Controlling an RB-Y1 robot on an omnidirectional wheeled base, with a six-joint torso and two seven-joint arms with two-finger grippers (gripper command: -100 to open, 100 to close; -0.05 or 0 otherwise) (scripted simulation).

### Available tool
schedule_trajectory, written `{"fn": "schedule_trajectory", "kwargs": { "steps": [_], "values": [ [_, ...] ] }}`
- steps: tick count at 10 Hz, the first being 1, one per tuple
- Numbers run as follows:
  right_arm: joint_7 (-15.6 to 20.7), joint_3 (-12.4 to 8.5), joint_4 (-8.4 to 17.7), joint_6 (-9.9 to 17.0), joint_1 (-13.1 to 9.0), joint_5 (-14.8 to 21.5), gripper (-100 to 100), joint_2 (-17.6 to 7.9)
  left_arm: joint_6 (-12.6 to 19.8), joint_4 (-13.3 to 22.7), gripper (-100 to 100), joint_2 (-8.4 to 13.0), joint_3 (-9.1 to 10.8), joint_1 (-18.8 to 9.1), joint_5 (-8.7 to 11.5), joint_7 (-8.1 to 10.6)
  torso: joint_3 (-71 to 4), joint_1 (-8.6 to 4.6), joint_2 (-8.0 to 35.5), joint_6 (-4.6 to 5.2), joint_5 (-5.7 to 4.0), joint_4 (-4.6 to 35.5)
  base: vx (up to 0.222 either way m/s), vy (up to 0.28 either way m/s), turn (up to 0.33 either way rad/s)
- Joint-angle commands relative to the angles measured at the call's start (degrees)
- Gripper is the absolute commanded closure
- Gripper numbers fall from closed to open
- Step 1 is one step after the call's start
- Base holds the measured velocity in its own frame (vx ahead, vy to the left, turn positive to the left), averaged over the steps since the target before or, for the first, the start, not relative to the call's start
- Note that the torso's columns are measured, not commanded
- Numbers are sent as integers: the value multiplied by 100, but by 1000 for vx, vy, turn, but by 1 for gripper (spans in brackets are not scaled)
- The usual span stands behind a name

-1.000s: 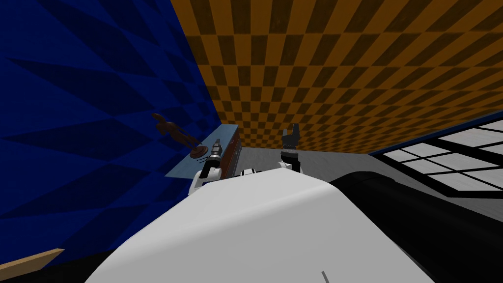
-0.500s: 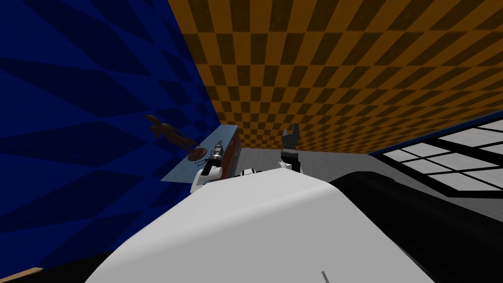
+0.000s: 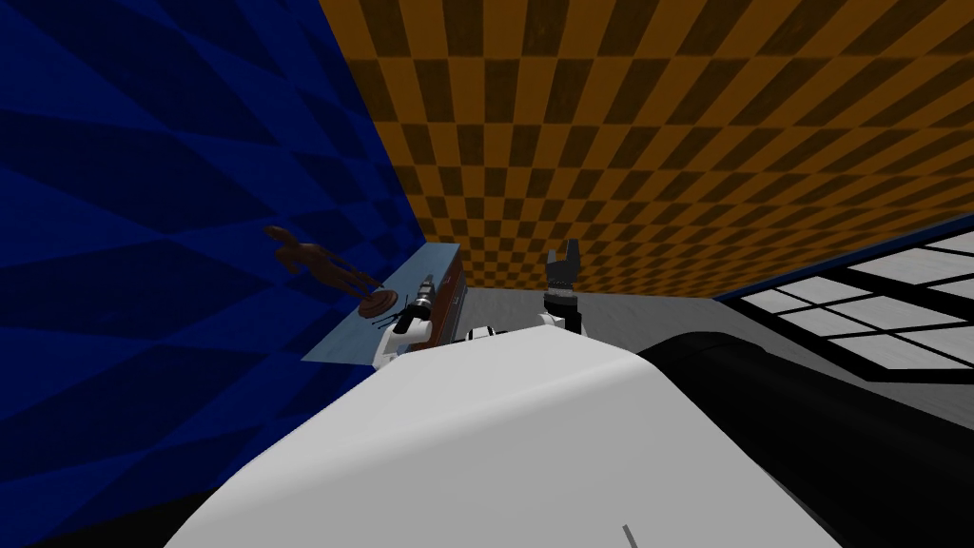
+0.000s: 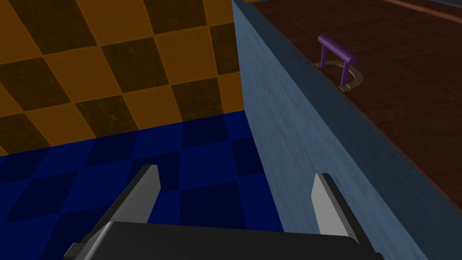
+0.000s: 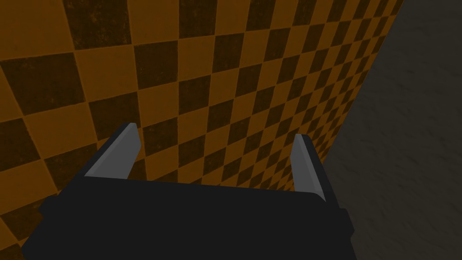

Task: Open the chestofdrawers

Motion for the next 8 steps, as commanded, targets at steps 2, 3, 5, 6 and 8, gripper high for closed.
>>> {"fn": "schedule_trajectory", "kwargs": {
  "steps": [2, 3, 5, 6, 8],
  "values": [
    [0, 0, 0, 0, 0, 0, 0, 0, 457, 102, -100, 16, -14, -122, 59, 39, 1, -1, 3, 0, 0, 1, 41, -5, -11],
    [0, 0, 0, 0, 0, 0, 0, 0, 683, 183, -100, 19, -23, -207, 93, 61, 1, -1, 3, -1, 0, 0, 44, -7, -13],
    [0, 0, 0, 0, 0, 0, 0, 0, 962, 265, -100, 20, -33, -290, 127, 83, -2, 1, -3, 0, 0, -1, 52, -7, -19],
    [0, 0, 0, 0, 0, 0, 0, 0, 1147, 344, -100, 20, -42, -371, 159, 105, -1, 0, -1, -1, 0, -1, 78, -13, -18],
    [0, 0, 0, 0, 0, 0, 0, 0, 1404, 422, -100, 19, -51, -449, 191, 126, 1, 1, 4, -1, 0, 0, 32, -6, -4]
  ]
}}
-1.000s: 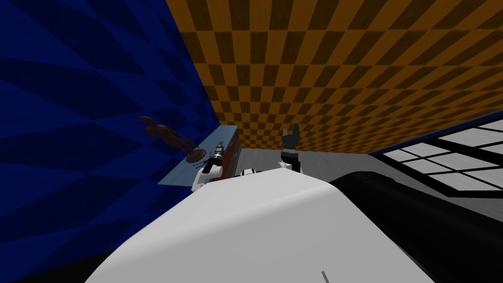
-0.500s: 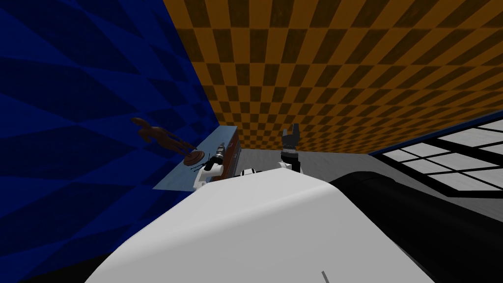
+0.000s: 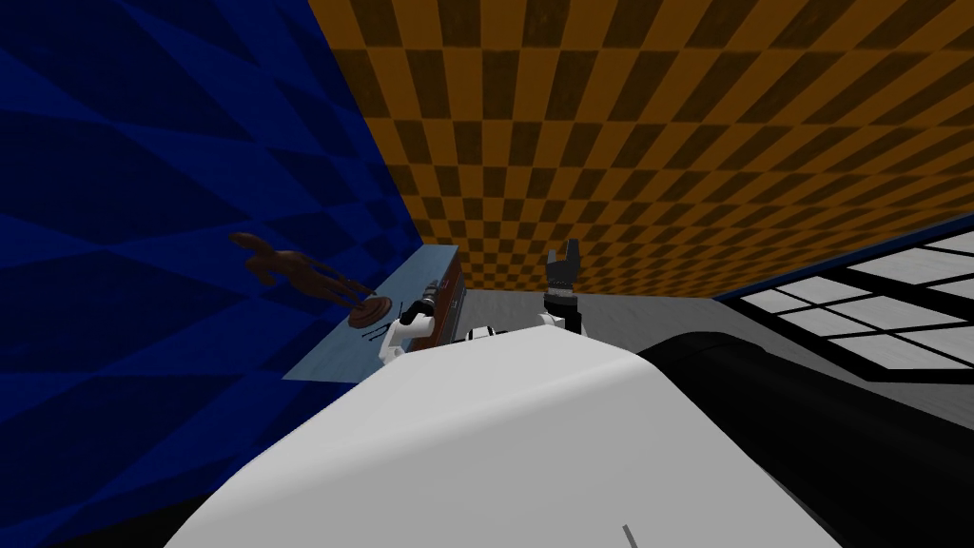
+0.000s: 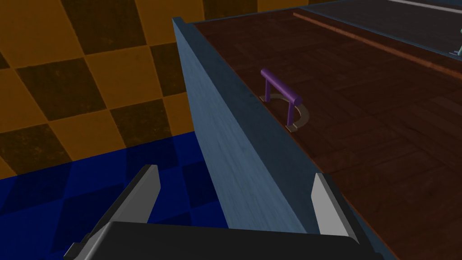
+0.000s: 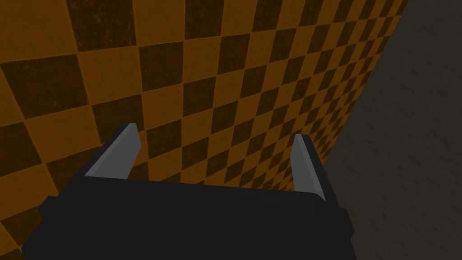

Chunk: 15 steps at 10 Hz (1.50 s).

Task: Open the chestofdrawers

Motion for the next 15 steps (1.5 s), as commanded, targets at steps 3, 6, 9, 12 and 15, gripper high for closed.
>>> {"fn": "schedule_trajectory", "kwargs": {
  "steps": [3, 6, 9, 12, 15],
  "values": [
    [0, 0, 0, 0, 0, 0, 0, 0, 689, 215, -100, 13, -22, -236, 110, 66, -1, -1, -5, 1, 0, 0, 33, -5, -10],
    [0, 0, 0, 0, 0, 0, 0, 0, 1120, 350, -100, 26, -37, -371, 164, 102, -4, 0, -8, 1, 0, -2, 47, -5, -18],
    [0, 0, 0, 0, 0, 0, 0, 0, 1524, 467, -100, 57, -50, -489, 212, 134, -1, -1, -5, 1, 0, 0, 41, -7, -7],
    [0, 0, 0, 0, 0, 0, 0, 0, 1935, 596, -100, 119, -66, -624, 267, 170, -2, 0, -5, 1, 0, 0, 45, -5, -15],
    [0, 0, 0, 0, 0, 0, 0, 0, 2063, 638, -100, 147, -73, -662, 288, 180, 2, 0, 2, 1, 0, 1, 31, -4, -10]
  ]
}}
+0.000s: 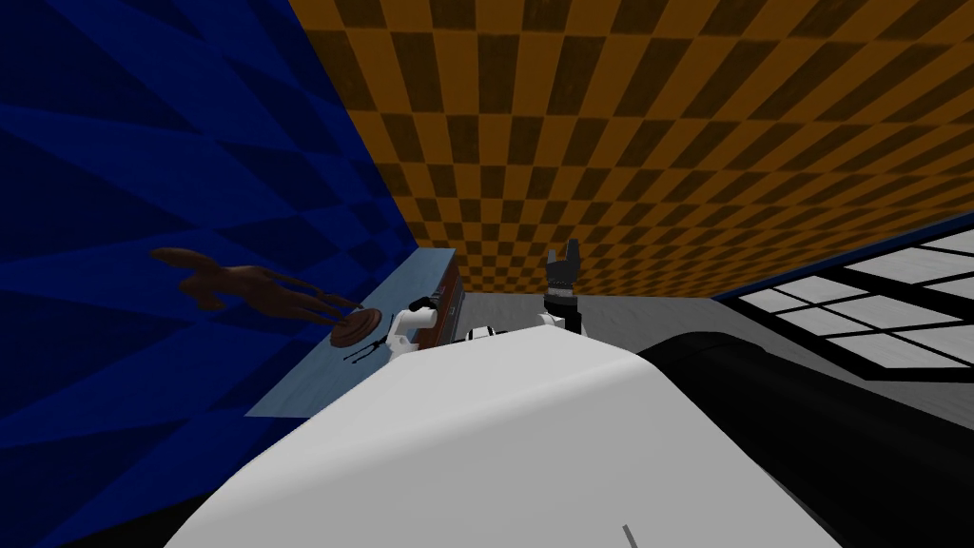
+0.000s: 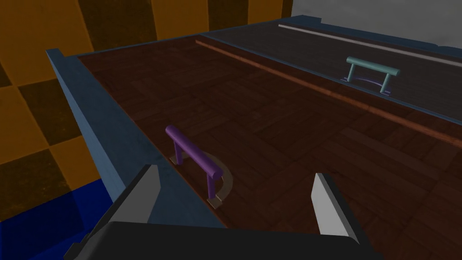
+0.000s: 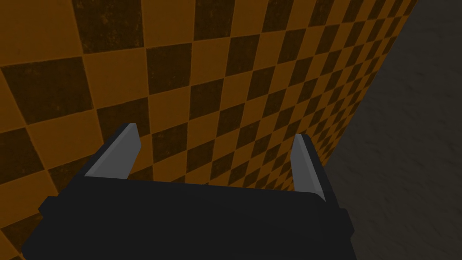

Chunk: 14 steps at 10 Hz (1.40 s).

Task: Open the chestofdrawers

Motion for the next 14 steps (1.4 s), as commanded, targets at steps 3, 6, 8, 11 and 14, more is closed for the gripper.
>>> {"fn": "schedule_trajectory", "kwargs": {
  "steps": [3, 6, 8, 11, 14],
  "values": [
    [0, 0, 0, 0, 0, 0, 0, 0, -286, 402, -100, -40, 25, -84, -25, -11, -5, -2, -10, 0, 0, -2, 33, -2, -15],
    [0, 0, 0, 0, 0, 0, 0, 0, -46, 94, 100, -7, 5, -21, -4, -1, 5, 0, 9, 0, 0, 3, -6, 1, 2],
    [0, 0, 0, 0, -1, 0, 0, 0, -69, 68, 100, 11, 13, -41, 19, -6, 1, 12, 2, -7, 7, -11, -29, 1, 13],
    [0, 0, 0, 0, 0, 0, 0, 0, 359, -166, -100, 116, -33, 87, 4, -79, -16, -5, -26, 0, -1, -7, 51, -13, -4],
    [0, 0, 0, 0, 1, 0, 0, 0, 798, -416, -100, 228, -85, 225, -17, -159, -5, 1, -8, 0, 0, -2, 89, -22, -4]
  ]
}}
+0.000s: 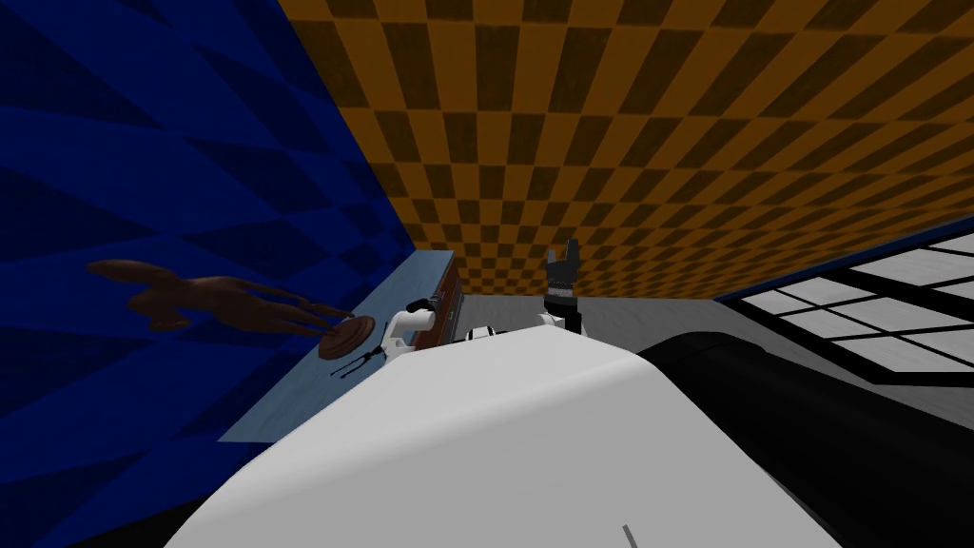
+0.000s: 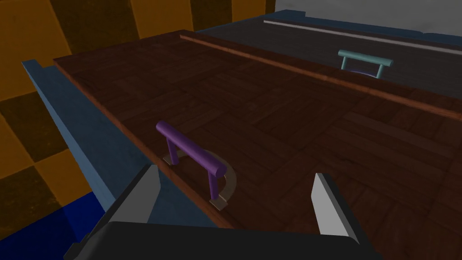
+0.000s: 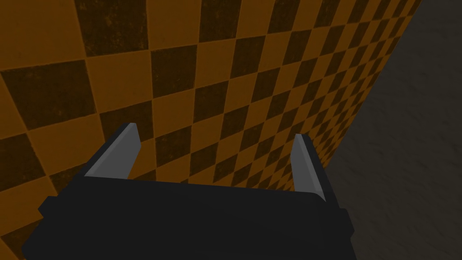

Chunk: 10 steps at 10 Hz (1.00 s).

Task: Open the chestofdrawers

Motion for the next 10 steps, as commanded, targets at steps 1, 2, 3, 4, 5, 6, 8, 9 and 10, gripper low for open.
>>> {"fn": "schedule_trajectory", "kwargs": {
  "steps": [1, 2, 3, 4, 5, 6, 8, 9, 10],
  "values": [
    [0, 0, 0, 0, 0, 0, 0, 0, 391, -180, -100, 106, -43, 104, -14, -80, 2, 2, 3, 0, 1, 1, 93, -20, 0],
    [0, 0, 0, 0, 0, 0, 0, 0, 549, -277, -100, 149, -63, 156, -21, -110, 1, 3, -2, 3, 3, -1, 91, -33, -9],
    [0, 0, 0, 0, 0, 0, 0, 0, 700, -377, -100, 191, -83, 208, -29, -140, -1, -2, -2, 1, 1, -1, 79, -41, -6],
    [0, 0, 0, 0, 0, 0, 0, 0, 852, -477, -100, 234, -103, 260, -37, -170, 1, -5, 3, 1, -1, 0, 97, -30, -5],
    [0, 0, 0, 0, 0, 0, 0, 0, 1024, -577, -100, 276, -123, 312, -44, -200, 0, 0, -1, 0, 0, 0, 100, -27, -7],
    [0, 0, 0, 0, 0, 0, 0, 0, 1188, -674, -100, 317, -142, 362, -52, -229, 0, 1, 0, 0, 1, 0, 101, -28, -4],
    [0, 0, 0, 0, 0, 0, 0, 0, 1527, -858, -100, 396, -179, 459, -66, -285, 4, 2, 7, 0, 1, 1, 84, -17, -4],
    [0, 0, 0, 0, 0, 0, 0, 0, 1689, -944, -100, 434, -196, 505, -73, -311, 5, 1, 8, 1, 1, 2, 84, -26, -5],
    [0, 0, 0, 0, 0, 0, 0, 0, 1830, -1027, -100, 470, -213, 550, -80, -337, 4, -3, 4, 2, 1, 0, 77, -19, -1]
  ]
}}
